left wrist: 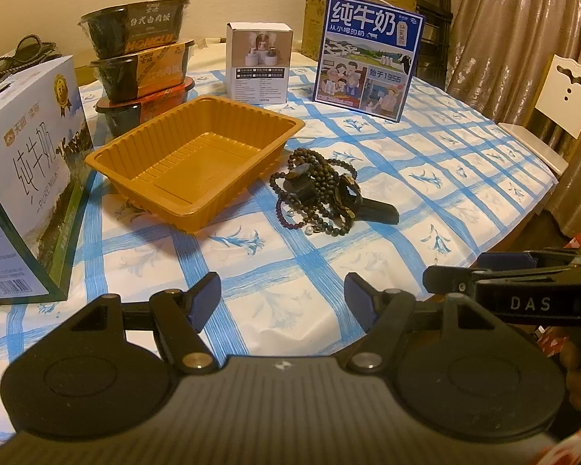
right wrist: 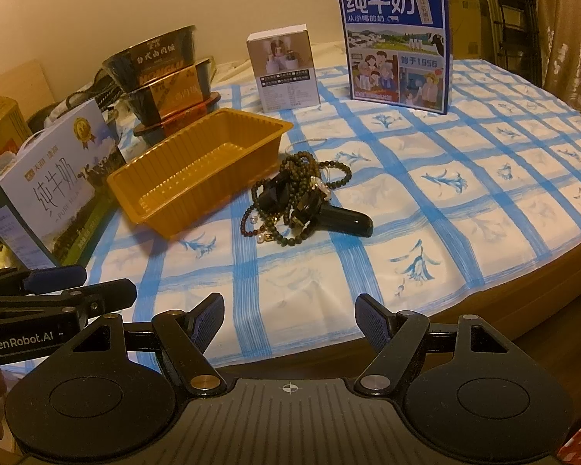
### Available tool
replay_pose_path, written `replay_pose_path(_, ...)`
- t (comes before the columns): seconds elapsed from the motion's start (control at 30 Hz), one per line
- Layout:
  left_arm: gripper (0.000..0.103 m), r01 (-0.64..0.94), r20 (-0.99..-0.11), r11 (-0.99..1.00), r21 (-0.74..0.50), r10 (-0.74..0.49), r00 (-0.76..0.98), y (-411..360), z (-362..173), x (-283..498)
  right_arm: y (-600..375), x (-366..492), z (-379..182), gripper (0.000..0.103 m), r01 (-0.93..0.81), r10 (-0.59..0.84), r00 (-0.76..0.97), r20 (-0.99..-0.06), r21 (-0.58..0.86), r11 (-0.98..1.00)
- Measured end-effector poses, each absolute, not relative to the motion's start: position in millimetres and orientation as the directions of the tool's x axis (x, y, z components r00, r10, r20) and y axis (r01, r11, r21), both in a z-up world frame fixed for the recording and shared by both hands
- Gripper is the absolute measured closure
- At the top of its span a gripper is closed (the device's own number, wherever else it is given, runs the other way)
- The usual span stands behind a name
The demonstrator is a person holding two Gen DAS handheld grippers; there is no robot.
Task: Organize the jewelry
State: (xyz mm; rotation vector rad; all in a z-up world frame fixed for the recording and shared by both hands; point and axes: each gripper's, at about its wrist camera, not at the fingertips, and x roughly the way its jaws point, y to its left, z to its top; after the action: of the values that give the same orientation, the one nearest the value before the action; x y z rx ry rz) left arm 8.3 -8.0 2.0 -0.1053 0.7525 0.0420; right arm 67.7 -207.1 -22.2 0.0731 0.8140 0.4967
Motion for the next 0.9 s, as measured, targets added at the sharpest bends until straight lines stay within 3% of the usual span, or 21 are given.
replay_pose_path(0.3, 0.035, -0.106, -0.658, 0.990, -0.089, 0.021, 0.753, 7, -2, 17, -205, 78, -26, 0.029, -0.402, 0.455, 0.572, -0.683, 0.251, 0.881)
replay_pose_path(0.6, 0.035, -0.351, -0.569, 0.933, -0.078, 0.248, 0.784, 81, -18, 64, -197, 120, -38, 0.029, -0.406, 0.449, 0.580, -0.680, 0.236, 0.883)
replay_pose_path(0.9, 0.037, -0.533, -0.586, 0.840, -0.101, 0.382, 0.714, 125, -49, 125, -193, 194, -51, 0.029, -0.397, 0.460, 0.604, -0.651, 0.254, 0.882)
